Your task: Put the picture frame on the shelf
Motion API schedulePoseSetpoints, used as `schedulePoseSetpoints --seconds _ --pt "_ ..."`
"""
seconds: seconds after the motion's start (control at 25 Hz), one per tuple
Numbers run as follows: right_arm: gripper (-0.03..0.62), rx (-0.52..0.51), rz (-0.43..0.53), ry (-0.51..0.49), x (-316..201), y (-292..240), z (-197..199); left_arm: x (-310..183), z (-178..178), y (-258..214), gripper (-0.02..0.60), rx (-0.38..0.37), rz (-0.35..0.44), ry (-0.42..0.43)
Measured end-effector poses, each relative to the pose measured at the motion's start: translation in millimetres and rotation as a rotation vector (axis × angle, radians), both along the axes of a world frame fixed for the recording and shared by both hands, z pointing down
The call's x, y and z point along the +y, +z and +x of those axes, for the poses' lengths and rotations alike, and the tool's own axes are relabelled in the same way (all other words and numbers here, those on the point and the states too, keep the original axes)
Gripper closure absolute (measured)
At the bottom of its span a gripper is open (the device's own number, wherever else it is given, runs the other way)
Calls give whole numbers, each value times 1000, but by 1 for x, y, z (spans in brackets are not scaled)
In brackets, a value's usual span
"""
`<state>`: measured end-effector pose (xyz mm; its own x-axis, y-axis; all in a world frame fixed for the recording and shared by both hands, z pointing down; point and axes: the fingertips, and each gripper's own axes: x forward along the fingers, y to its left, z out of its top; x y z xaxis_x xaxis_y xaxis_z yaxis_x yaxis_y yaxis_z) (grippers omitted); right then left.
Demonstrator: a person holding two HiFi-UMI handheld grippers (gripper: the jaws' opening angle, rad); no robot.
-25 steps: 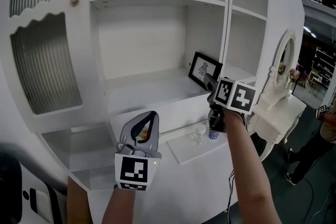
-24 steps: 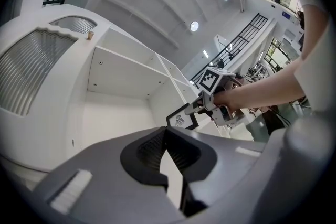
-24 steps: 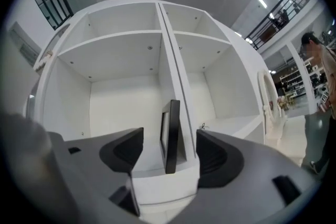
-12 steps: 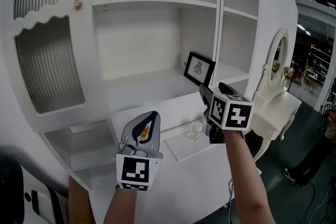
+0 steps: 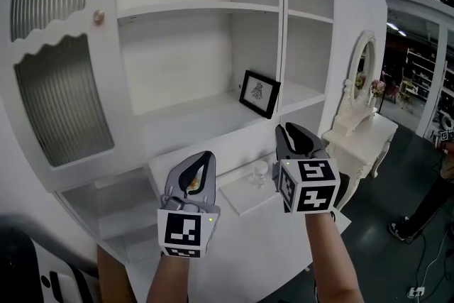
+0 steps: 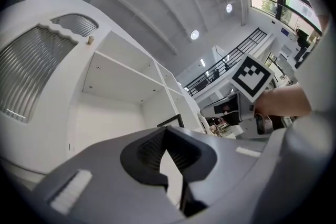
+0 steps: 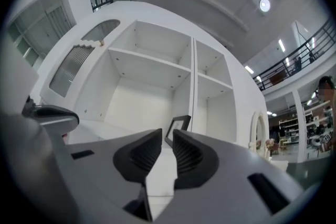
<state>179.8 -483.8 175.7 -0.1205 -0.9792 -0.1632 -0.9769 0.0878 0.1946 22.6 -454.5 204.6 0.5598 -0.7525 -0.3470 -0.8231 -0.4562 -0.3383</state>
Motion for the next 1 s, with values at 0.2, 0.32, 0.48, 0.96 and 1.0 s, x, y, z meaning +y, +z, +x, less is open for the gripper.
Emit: schedulePoseSetpoints --seconds 0.2,0.32,0.48,0.96,1.0 --pt "567 35 64 -17 32 10 -3 3 -2 1 572 36 -12 15" --pt "583 38 79 -38 48 17 -8 6 -2 5 572 51 -26 32" --pt "585 27 61 -67 66 31 -14 10 -3 13 572 61 -44 40" --pt "585 86 157 12 120 44 -10 43 -18 27 572 112 -51 52" --pt "585 99 157 24 121 46 -10 45 -20 26 572 110 -42 47"
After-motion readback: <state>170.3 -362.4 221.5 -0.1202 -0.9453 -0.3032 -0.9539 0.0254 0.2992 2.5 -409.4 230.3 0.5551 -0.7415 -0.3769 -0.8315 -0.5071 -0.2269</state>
